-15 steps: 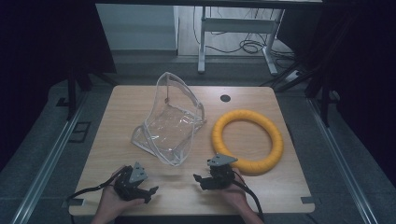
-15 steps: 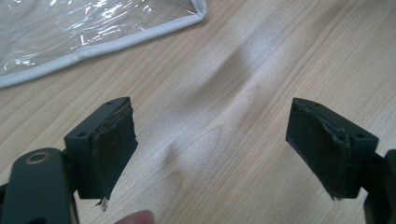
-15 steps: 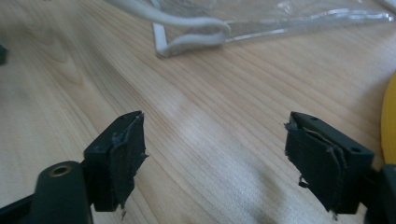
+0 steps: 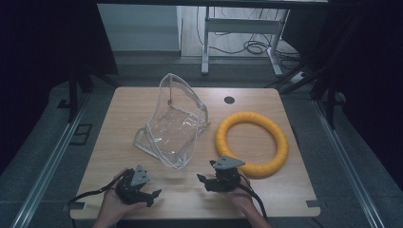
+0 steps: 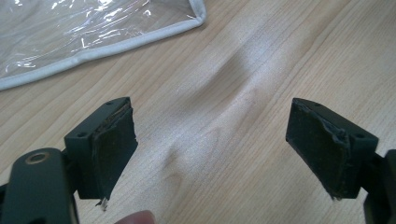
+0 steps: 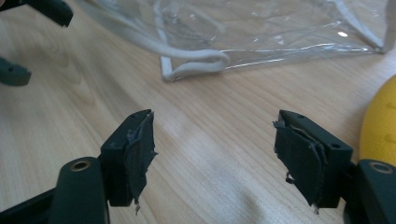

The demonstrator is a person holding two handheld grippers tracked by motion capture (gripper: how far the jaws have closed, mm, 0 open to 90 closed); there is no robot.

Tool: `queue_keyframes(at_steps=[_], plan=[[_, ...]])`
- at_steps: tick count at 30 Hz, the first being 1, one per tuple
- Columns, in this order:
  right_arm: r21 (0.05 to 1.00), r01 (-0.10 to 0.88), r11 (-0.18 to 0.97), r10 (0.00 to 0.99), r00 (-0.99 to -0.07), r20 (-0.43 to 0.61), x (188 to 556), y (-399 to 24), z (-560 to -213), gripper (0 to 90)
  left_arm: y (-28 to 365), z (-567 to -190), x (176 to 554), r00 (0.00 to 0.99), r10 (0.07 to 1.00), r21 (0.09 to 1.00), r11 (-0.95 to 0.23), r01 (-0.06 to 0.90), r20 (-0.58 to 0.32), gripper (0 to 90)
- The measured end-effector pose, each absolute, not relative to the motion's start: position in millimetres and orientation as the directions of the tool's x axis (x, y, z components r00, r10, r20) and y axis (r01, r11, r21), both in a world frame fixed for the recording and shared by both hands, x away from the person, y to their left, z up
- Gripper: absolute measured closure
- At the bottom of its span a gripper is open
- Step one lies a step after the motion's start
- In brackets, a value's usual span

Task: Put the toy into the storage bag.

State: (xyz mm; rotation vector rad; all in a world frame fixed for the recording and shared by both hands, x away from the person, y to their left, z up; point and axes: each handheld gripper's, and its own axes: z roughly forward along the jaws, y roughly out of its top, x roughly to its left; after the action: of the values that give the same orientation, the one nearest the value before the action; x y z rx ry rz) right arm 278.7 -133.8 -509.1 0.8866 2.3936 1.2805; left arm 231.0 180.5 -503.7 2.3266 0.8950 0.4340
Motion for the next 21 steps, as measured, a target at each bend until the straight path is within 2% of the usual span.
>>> queue_keyframes(at_steps=[3,21], plan=[[0.816,0.395,0.422,0.621,-0.782,0.058,280,-135,-509,28.2,180,-504,231,0.718,0.691,0.638,-0.590,0.494,0.083,16.0],[0.777,0.380,0.502,0.575,-0.818,0.028,280,-150,-483,27.2,184,-498,229,0.721,0.690,0.660,-0.571,0.488,0.064,16.0]])
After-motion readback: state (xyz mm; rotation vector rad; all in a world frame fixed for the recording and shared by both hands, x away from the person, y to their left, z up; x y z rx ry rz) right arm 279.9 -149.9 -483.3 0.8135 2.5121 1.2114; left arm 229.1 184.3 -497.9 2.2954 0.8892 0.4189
